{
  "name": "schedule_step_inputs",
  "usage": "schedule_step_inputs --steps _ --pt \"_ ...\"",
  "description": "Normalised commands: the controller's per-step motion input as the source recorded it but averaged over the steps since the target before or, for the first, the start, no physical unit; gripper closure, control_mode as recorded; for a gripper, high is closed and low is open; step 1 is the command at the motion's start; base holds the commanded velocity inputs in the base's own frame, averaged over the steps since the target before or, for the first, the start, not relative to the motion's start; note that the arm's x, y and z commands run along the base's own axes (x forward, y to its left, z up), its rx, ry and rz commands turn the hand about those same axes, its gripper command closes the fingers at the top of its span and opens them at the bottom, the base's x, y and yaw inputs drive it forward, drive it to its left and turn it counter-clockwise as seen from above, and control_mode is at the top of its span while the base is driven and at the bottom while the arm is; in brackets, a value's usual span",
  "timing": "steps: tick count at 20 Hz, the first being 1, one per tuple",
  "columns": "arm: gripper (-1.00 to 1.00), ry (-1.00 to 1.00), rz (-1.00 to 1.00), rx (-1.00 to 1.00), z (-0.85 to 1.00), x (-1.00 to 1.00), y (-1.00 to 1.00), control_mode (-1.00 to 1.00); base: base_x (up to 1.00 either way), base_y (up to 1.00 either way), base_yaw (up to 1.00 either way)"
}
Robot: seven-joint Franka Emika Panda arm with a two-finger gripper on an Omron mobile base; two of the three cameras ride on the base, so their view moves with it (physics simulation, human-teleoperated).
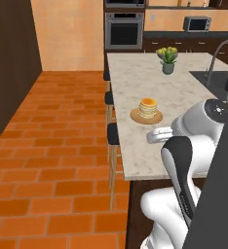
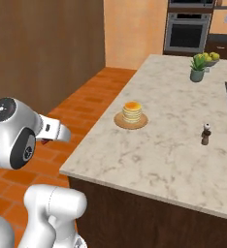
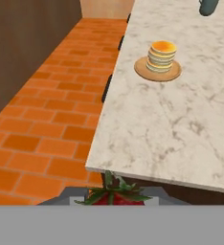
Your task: Take the strawberry from the fridge and place it on top of the pancake, located on the dining counter.
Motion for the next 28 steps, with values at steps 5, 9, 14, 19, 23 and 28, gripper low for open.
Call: schedule_step_inputs --steps 5,9,14,19,23,28 --pt "1.00 0.00 0.00 0.00 0.00 0.00 0.00 1.00 -0.74 0.89 -0.07" --pt "1.00 0.00 0.00 0.00 0.00 0.00 0.00 1.00 -0.16 0.94 -0.34" --pt "1.00 0.00 0.00 0.00 0.00 0.00 0.00 1.00 -0.17 0.48 -0.76" --pt "1.00 0.00 0.00 0.00 0.00 0.00 0.00 1.00 -0.36 1.00 -0.15" --pt "1.00 0.00 0.00 0.00 0.00 0.00 0.00 1.00 1.00 0.91 0.01" --pt "1.00 0.00 0.00 0.00 0.00 0.00 0.00 1.00 1.00 -0.02 0.11"
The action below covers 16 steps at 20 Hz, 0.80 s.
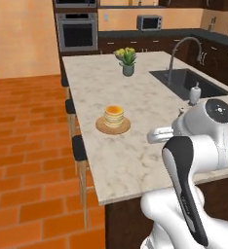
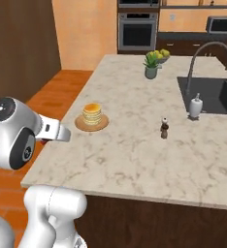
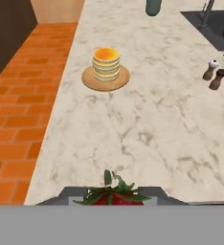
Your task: Take the strawberry from the fridge and place it on top of the pancake, located on the dining counter.
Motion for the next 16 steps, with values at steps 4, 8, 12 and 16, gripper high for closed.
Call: schedule_step_inputs --steps 4,8,12,16 --pt "1.00 0.00 0.00 0.00 0.00 0.00 0.00 1.00 0.50 0.63 0.04" --pt "1.00 0.00 0.00 0.00 0.00 0.00 0.00 1.00 0.00 1.00 0.00" --pt "1.00 0.00 0.00 0.00 0.00 0.00 0.00 1.00 0.09 1.00 0.00" --pt "1.00 0.00 0.00 0.00 0.00 0.00 0.00 1.00 0.09 1.00 0.00"
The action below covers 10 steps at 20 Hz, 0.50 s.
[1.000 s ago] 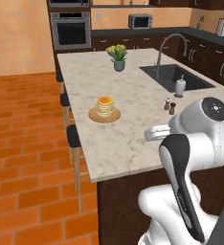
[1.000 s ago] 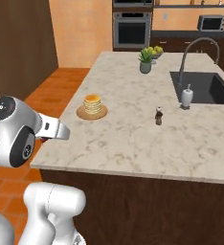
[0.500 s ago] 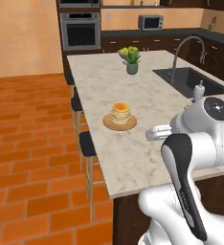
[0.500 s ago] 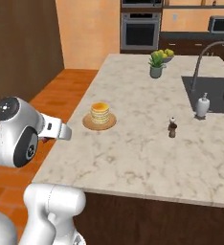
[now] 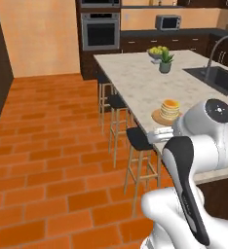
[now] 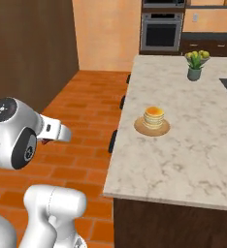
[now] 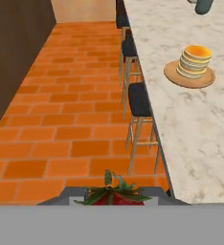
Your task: Take the strawberry from the fridge and place it on top of the pancake, located on the dining counter.
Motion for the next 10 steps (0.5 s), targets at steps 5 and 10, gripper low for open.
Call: schedule_step_inputs --steps 5,10 --pt "1.00 0.00 0.00 0.00 0.00 0.00 0.00 1.00 0.23 1.00 -0.07" --pt "1.00 0.00 0.00 0.00 0.00 0.00 0.00 1.00 0.81 1.00 -0.46"
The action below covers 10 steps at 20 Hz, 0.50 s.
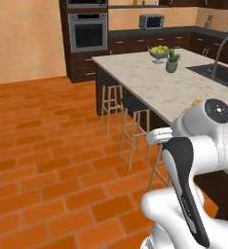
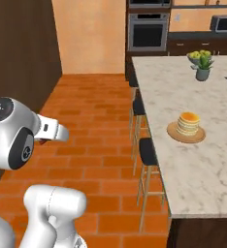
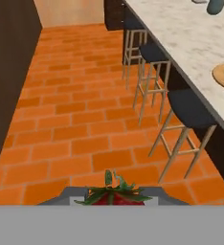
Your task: Take the strawberry from the fridge and place it on top of the pancake, located on the dining counter.
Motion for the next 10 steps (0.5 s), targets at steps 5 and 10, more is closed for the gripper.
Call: schedule_step_inputs --steps 5,10 --pt "1.00 0.00 0.00 0.00 0.00 0.00 0.00 1.00 0.92 0.83 -0.63" --pt "1.00 0.00 0.00 0.00 0.00 0.00 0.00 1.00 0.63 0.57 -0.77"
